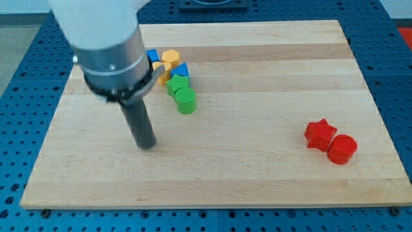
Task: Slide the green circle horizontally to the green star
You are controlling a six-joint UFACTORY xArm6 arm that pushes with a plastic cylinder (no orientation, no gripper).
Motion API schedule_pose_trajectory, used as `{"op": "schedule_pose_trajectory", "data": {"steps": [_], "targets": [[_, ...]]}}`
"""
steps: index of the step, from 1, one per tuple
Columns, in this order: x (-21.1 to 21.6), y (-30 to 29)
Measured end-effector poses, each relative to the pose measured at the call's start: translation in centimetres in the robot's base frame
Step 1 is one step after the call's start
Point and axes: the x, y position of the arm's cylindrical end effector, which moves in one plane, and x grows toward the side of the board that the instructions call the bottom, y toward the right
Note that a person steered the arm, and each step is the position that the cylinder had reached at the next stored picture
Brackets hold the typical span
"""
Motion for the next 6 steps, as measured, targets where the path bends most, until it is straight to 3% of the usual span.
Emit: {"op": "schedule_pose_trajectory", "data": {"steps": [1,3,6], "targets": [[-4.3,-0.2],[-4.6,1.5],[-6.7,15.4]]}}
